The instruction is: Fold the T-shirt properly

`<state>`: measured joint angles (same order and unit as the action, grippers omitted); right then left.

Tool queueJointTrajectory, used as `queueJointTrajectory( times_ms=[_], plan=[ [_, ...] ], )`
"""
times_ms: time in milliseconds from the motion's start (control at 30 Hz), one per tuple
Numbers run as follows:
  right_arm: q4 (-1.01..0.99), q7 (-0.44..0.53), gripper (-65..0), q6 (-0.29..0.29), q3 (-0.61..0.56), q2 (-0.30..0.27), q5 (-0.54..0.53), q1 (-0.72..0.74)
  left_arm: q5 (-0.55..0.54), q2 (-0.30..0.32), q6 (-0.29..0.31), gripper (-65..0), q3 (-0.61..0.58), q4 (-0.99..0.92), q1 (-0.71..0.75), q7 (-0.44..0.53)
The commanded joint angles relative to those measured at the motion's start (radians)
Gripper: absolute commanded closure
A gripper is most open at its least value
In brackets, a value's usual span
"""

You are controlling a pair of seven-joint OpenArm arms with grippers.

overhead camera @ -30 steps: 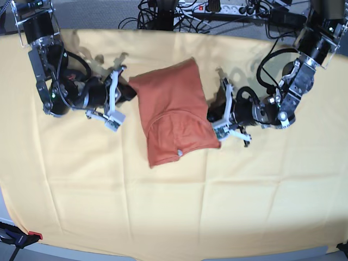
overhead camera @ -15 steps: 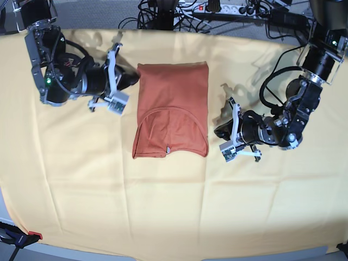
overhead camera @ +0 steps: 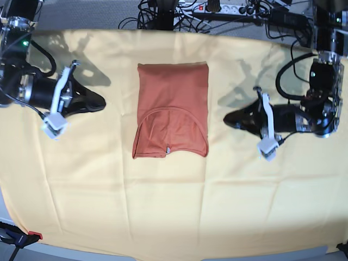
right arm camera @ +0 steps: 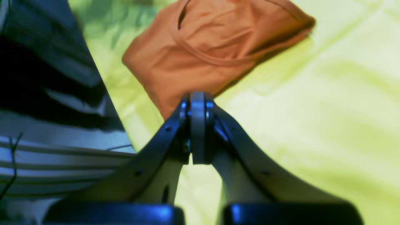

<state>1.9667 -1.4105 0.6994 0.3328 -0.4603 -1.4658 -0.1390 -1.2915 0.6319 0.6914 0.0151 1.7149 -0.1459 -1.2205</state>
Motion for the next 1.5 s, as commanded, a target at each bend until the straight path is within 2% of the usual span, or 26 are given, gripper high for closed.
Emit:
queueJointTrajectory(
  times_ms=[0,133,333,533,667,800,867,1000,1133,1167,1300,1467],
  plan=[
    [0.016,0.014,0.0,-0.001,0.043,-0.016,-0.018,-0.007,-0.048,0.019,0.007,0.0,0.041,0.044,0.008,0.009],
    [0.047,0.014,0.0,-0.001,0.187,-0.005,-0.018,-0.105,-0.061,0.037,0.007,0.0,0.162,0.176,0.159,0.003],
    [0.139,0.014,0.0,-0.001,0.366,0.000,-0.018,-0.333,-0.060,0.039,0.007,0.0,0.327,0.379,0.449,-0.019],
    [0.212,0.014,0.0,-0.001,0.440,0.009,-0.018,-0.576,-0.059,0.027,-0.060,0.0,0.469,0.507,0.756,-0.080],
    [0.211,0.014,0.0,-0.001,0.441,0.078,-0.018,-0.718,-0.059,0.002,-0.087,0.0,0.531,0.542,0.960,-0.111],
    [0.205,0.014,0.0,-0.001,0.437,0.159,-0.018,-0.829,-0.021,-0.045,-0.086,0.0,0.537,0.542,1.132,-0.120],
    [0.185,0.014,0.0,-0.001,0.426,0.181,-0.018,-0.878,0.019,-0.076,-0.086,0.0,0.536,0.540,1.202,-0.120],
    [0.087,0.014,0.0,-0.001,0.367,0.177,-0.018,-0.944,0.069,-0.137,-0.070,0.0,0.535,0.500,1.306,-0.111],
    [-0.064,0.014,0.0,-0.001,0.251,0.172,-0.018,-0.943,0.075,-0.191,-0.048,0.0,0.534,0.380,1.318,-0.074],
    [-0.108,0.014,0.0,-0.001,0.214,0.163,0.026,-0.938,0.084,-0.201,-0.048,0.0,0.528,0.338,1.310,-0.052],
    [-0.292,0.171,0.0,-0.001,0.049,0.119,0.235,-0.870,0.174,-0.205,-0.048,0.0,0.446,0.137,1.228,0.003],
    [-0.549,0.435,0.0,-0.001,-0.123,0.111,0.504,-0.698,0.298,-0.206,-0.048,0.0,0.299,-0.193,1.038,0.147]
  ],
)
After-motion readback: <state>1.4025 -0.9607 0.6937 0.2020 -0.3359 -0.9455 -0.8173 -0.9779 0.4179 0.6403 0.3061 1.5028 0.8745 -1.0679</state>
